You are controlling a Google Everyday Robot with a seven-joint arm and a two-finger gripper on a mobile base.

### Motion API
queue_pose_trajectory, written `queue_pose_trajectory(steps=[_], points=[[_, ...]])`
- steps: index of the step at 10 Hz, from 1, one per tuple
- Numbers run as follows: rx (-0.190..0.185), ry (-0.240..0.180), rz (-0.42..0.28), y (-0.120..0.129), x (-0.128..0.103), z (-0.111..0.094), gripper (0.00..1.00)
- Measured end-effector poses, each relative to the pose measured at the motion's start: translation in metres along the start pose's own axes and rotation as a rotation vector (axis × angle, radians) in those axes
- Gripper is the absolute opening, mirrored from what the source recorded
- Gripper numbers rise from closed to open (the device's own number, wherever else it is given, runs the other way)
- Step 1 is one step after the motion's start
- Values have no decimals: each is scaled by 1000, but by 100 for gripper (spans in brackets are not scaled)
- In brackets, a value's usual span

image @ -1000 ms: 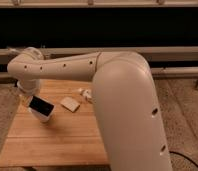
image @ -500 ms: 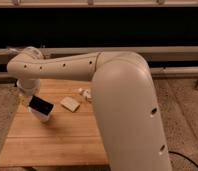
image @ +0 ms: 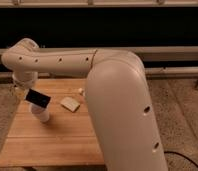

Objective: Place the eraser in the ceramic cup

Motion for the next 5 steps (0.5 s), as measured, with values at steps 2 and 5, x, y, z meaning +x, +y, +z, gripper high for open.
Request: queue_pose_trajectory(steps=[2, 5], points=[[-1, -13, -25, -4, -11, 0, 19], [-21, -44, -72, -6, -36, 12, 19]])
